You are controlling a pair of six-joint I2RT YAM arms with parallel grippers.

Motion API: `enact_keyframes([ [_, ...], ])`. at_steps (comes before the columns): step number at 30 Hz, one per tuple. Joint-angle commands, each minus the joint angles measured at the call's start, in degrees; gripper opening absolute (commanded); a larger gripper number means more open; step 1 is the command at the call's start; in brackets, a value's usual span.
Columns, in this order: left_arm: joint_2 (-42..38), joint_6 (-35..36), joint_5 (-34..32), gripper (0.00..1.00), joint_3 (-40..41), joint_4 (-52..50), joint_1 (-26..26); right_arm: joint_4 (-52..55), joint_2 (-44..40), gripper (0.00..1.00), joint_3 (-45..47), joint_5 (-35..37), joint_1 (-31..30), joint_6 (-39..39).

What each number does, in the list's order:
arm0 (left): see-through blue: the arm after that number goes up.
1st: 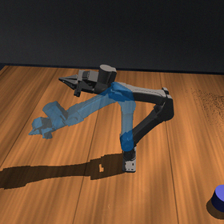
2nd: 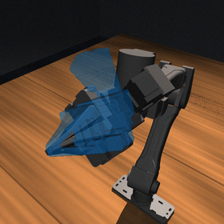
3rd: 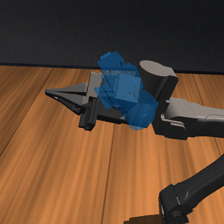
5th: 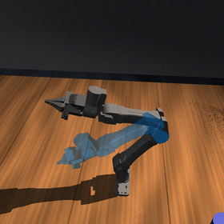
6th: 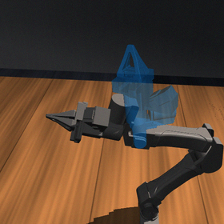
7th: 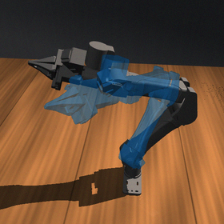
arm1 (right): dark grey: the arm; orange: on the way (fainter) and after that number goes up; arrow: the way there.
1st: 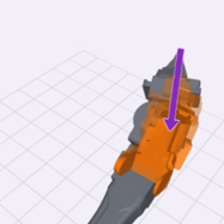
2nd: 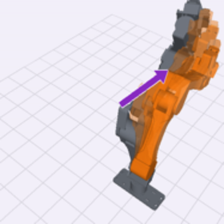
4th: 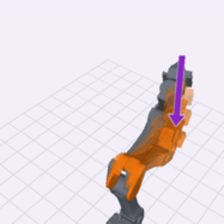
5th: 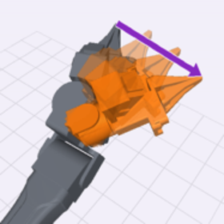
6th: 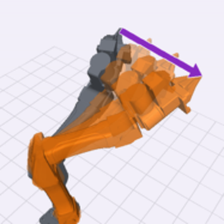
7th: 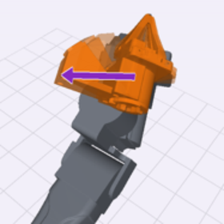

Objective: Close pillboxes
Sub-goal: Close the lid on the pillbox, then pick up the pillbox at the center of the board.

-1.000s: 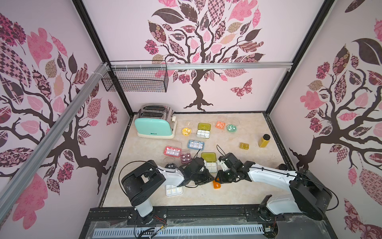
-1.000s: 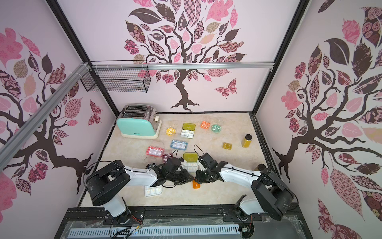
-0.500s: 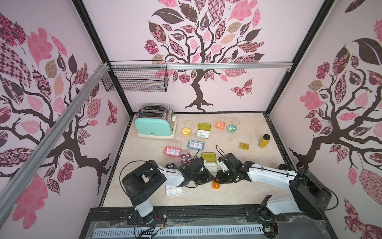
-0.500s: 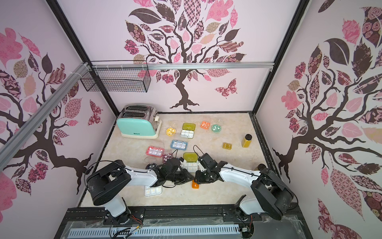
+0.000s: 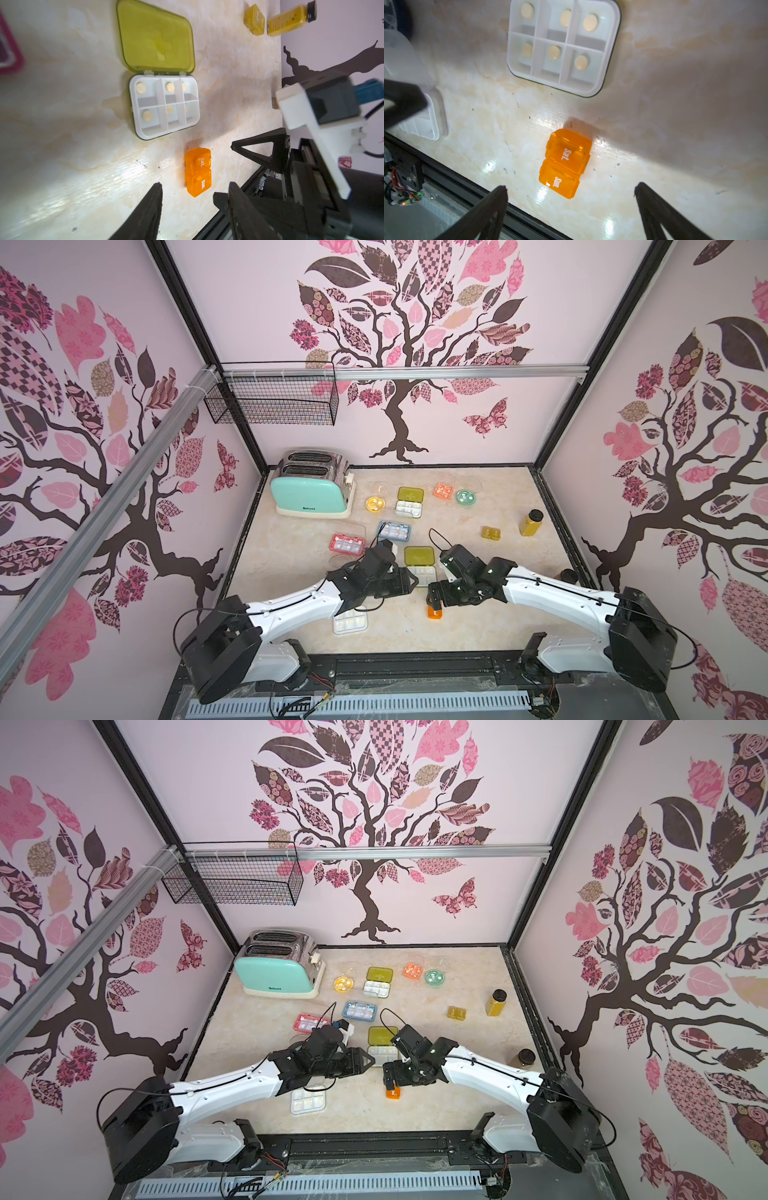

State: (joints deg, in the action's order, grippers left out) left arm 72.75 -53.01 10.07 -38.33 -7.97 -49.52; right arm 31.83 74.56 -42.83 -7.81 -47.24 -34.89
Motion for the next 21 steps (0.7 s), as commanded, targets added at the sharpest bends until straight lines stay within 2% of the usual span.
enact_keyframes([
  [1,-3.3,4.6,-3.9,0.54,0.4,-7.9,2.0,3.3,1.6,0.99,-2.1,3.0,-1.3,-3.4],
  [4,-6.0,4.6,-3.4,0.53,3.1,-7.4,4.1,4.6,4.6,0.96,-4.6,5.9,-4.2,-4.7],
  [10,-7.5,5.6,-3.7,0.53,5.6,-8.2,5.5,3.8,9.9,0.71,-6.6,6.7,-5.8,-5.0],
  [21,-5.1,6.6,-2.7,0.53,6.8,-5.9,5.6,6.1,14.9,0.65,-9.3,8.8,-8.2,-5.6],
])
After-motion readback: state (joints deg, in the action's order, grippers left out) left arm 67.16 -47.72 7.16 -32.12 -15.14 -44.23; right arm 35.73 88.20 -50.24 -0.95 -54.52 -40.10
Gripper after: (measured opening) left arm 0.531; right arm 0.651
